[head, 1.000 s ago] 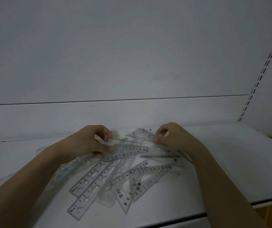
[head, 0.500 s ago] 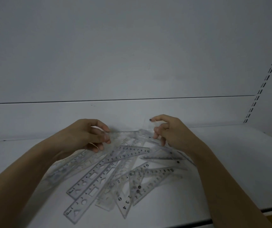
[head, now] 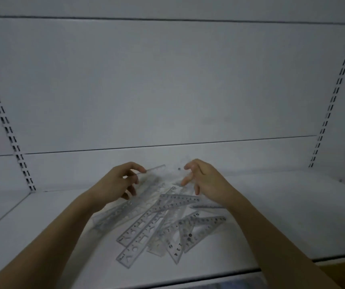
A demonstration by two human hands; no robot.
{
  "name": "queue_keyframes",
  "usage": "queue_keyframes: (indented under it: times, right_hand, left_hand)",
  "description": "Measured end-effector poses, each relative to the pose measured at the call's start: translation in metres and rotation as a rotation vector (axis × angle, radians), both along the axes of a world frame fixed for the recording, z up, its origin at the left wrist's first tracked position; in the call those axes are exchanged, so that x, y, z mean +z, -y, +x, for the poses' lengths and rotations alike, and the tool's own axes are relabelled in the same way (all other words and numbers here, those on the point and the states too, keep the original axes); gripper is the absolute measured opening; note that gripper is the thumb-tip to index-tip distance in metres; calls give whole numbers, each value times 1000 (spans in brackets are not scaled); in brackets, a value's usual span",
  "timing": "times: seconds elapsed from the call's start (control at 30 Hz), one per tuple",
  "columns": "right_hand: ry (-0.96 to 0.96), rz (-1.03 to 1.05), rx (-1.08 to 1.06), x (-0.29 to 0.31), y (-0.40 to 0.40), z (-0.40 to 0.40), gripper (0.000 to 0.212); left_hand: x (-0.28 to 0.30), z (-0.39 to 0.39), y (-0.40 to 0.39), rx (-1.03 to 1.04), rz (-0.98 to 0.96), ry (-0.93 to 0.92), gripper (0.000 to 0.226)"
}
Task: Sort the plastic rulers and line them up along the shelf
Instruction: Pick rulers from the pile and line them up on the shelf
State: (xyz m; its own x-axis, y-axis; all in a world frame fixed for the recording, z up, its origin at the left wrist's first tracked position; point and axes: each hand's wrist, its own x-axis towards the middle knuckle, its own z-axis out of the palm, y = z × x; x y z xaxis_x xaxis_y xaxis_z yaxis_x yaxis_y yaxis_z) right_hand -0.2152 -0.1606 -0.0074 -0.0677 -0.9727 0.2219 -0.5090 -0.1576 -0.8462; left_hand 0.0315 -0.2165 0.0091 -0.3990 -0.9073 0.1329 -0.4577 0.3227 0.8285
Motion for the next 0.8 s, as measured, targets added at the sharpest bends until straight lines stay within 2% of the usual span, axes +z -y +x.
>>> queue_keyframes:
  times: [0.13, 0.2, 0.27, 0.4, 0.53, 0.6, 0.8]
  right_hand:
    - [45, -2, 46, 19, -7, 32, 27]
    - [41, -5, 91, 25, -10, 60, 26]
    - [45, -19, 104, 28, -12, 95, 29]
    - [-18, -18, 155, 36, -21, 189, 34]
    - [-161, 23, 293, 47, -37, 293, 63]
    - [-211, 8, 348, 53, -42, 346, 68]
    - [-256, -58, 456, 72, -48, 505, 46]
  left_hand:
    - [8, 43, -13, 91, -72, 116, 40]
    - [10, 75, -26, 130, -97, 158, 32]
    - [12, 111, -41, 156, -128, 188, 13]
    - [17, 204, -72, 180, -162, 321, 33]
    - [25, 308, -103, 255, -204, 378, 32]
    - [28, 362, -121, 319, -226, 382, 32]
    - [36, 519, -179, 477, -214, 382, 42]
